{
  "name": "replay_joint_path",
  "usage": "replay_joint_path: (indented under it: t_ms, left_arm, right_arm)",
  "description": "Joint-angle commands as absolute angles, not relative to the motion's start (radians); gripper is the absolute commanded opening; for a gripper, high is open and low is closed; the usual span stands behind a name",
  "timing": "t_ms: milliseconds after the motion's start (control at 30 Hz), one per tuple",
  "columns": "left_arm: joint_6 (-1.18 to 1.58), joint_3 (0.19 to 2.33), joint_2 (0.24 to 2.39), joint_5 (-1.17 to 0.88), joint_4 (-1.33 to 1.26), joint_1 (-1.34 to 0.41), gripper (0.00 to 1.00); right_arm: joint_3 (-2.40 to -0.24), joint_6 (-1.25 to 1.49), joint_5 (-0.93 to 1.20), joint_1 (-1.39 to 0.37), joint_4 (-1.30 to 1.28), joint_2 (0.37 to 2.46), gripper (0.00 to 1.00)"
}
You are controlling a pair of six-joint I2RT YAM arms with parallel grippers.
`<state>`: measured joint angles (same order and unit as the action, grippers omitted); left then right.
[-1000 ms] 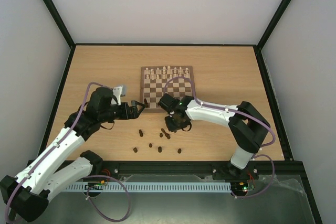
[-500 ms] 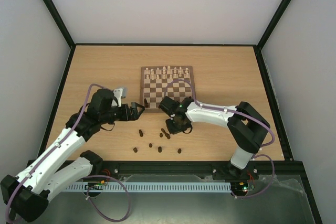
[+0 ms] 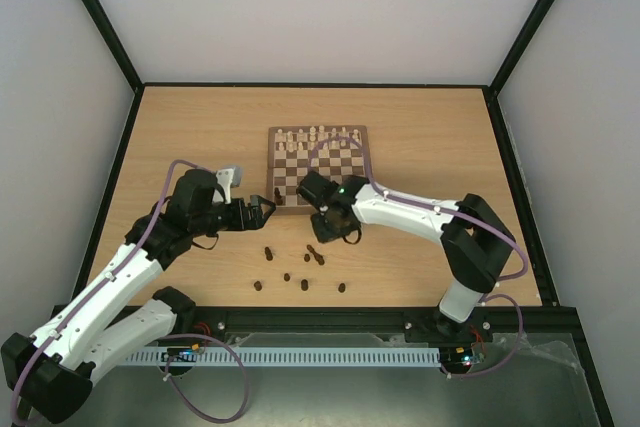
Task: Set up the chess pieces on the board
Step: Pick up the chess piece at the center of the board, then place the chess piece on the chessboard.
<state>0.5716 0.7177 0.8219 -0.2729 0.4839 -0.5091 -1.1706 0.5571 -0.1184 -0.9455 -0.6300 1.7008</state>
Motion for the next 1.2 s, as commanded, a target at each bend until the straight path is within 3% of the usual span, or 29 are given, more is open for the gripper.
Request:
replay_joint_path:
  t_ms: [0, 300, 533, 1167]
  left_arm:
    - [0.568, 0.711, 0.828, -0.285, 0.466, -0.500, 1.00]
    - [0.556, 0.719, 0.846, -0.294, 0.458, -0.493, 1.00]
    - [0.548, 0.720, 0.869, -0.305, 0.447, -0.488, 0.99]
    - [0.541, 0.706, 0.887, -0.320, 0.430, -0.477, 0.99]
  right_arm:
    - [-1.350, 0.509, -0.228, -0.897, -0.795, 1.645, 0.06]
    - [-1.610, 0.398, -0.259, -0.687, -0.880, 1.785, 0.06]
    - [-1.699, 0.358, -0.220, -0.641, -0.874, 1.929, 0.06]
    - [-1.622, 0.355, -0.232, -0.634, -0.844, 2.026, 0.09]
